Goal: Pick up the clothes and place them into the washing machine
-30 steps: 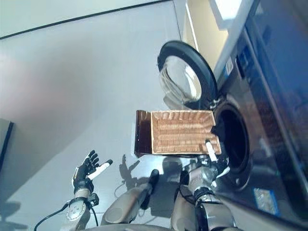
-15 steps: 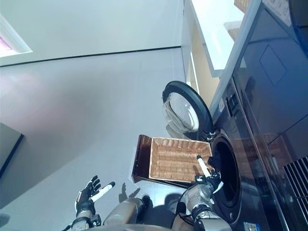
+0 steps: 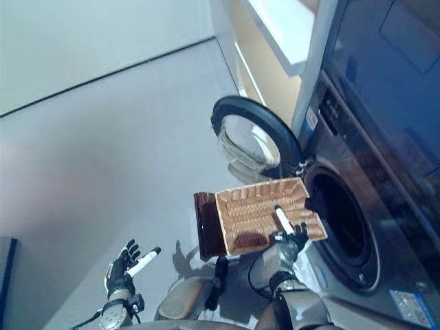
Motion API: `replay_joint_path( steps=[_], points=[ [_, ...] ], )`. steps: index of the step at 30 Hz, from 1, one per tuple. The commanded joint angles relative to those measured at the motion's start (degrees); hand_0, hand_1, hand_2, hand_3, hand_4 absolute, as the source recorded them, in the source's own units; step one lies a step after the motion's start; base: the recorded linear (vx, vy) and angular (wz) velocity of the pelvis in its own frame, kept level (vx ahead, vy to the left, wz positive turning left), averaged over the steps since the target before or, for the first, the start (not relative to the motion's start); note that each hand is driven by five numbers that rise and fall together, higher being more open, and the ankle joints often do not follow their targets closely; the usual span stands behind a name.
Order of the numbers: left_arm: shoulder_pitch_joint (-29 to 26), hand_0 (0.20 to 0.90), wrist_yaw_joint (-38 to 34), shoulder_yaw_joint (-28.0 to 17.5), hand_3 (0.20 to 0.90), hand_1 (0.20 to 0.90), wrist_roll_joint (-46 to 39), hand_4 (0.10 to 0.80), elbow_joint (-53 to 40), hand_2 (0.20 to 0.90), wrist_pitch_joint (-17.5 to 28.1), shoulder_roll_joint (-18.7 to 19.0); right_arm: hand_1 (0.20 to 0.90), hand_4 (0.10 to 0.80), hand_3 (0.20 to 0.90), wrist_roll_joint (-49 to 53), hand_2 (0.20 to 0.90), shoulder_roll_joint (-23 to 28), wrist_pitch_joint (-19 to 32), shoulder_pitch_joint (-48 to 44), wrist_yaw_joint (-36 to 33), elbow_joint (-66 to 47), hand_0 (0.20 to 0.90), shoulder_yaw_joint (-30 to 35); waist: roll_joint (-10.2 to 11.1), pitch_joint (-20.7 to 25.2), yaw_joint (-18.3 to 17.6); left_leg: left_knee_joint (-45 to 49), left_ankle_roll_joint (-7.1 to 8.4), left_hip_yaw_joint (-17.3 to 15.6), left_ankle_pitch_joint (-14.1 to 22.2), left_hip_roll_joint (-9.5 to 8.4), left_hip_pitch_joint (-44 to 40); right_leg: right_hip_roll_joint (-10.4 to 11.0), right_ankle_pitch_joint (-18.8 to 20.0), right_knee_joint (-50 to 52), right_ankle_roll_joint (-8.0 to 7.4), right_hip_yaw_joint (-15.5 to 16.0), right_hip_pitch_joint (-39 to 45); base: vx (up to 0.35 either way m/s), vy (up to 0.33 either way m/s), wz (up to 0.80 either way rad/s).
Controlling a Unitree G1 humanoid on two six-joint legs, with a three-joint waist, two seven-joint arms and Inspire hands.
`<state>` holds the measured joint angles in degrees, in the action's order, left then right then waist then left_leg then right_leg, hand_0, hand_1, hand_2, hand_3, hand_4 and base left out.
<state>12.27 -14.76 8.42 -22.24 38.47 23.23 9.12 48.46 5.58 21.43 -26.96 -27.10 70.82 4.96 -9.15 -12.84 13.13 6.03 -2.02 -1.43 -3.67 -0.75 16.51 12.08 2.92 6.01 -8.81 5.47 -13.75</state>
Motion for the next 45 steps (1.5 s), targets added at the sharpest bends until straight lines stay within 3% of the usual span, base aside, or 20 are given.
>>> replay_joint_path(
  steps=[1, 12, 19, 29, 39, 45],
  points=[
    [0.12, 0.900, -0.40, 1.22, 0.900, 0.900, -0.39, 0.800, -5.87, 0.900, 4.70, 3.28, 0.900, 0.800, 0.900, 2.45, 0.900, 3.68, 4.40, -7.29, 0.12, -2.90, 0.900, 1.16, -0.53, -1.42, 1.91, 0.73, 3.60, 1.14, -0.55, 1.52, 3.56, -0.98, -1.96, 2.75, 3.30, 0.65, -3.08, -0.057, 0.034, 0.19],
    [-0.15, 0.900, -1.01, 3.74, 0.900, 0.900, -1.11, 0.800, -6.07, 0.900, 3.89, 3.49, 0.900, 0.800, 0.900, 7.22, 0.900, 6.72, 9.11, -12.93, -4.11, -8.61, 0.900, 5.34, -3.76, -4.25, 1.02, 1.83, 3.53, 1.83, -0.98, 0.04, 9.36, -0.02, -2.50, 4.99, 3.34, -0.52, -9.24, -0.031, 0.024, 0.06],
    [-1.90, 0.900, -2.66, 4.20, 0.900, 0.900, -1.09, 0.800, -4.93, 0.900, 4.22, 3.09, 0.900, 0.800, 0.900, 5.98, 0.900, 5.70, 9.04, -12.04, -4.58, -10.51, 0.900, 3.90, -5.35, -5.22, -0.07, 2.65, 3.43, 1.06, -0.38, -0.63, 10.36, 0.23, -2.82, 6.23, 3.49, -2.12, -11.27, -0.001, 0.036, -0.05],
    [-0.98, 0.900, -1.97, 5.78, 0.900, 0.900, -2.25, 0.800, -5.07, 0.900, 4.34, 2.41, 0.900, 0.800, 0.900, 6.91, 0.900, 9.97, 9.78, -15.66, -5.94, -9.32, 0.900, 6.56, -8.50, -5.80, -0.42, 2.39, 3.50, 0.30, -0.33, -1.02, 11.19, 0.43, -2.94, 7.06, 3.38, -3.64, -13.44, 0.000, 0.021, -0.05],
    [-1.59, 0.900, -1.80, 6.98, 0.900, 0.900, -2.80, 0.800, -4.36, 0.900, 4.47, 2.24, 0.900, 0.800, 0.900, 4.88, 0.900, 14.22, 9.43, -16.64, -7.39, -9.87, 0.900, 7.45, -9.40, -6.23, -1.64, 2.02, 3.53, -0.45, -0.07, -0.77, 10.62, -0.25, -3.38, 7.40, 3.46, -5.17, -13.90, 0.009, -0.004, -0.05],
    [-1.05, 0.900, -0.85, 6.59, 0.900, 0.900, -3.52, 0.800, -4.82, 0.900, 4.54, 2.30, 0.900, 0.800, 0.900, 2.17, 0.900, 20.35, 8.45, -19.64, -7.86, -10.27, 0.900, 7.09, -9.34, -5.99, -2.08, 2.28, 3.64, -0.96, 0.21, -0.53, 10.19, -0.71, -3.53, 7.81, 3.59, -5.79, -14.08, 0.021, -0.012, -0.11]
  ],
)
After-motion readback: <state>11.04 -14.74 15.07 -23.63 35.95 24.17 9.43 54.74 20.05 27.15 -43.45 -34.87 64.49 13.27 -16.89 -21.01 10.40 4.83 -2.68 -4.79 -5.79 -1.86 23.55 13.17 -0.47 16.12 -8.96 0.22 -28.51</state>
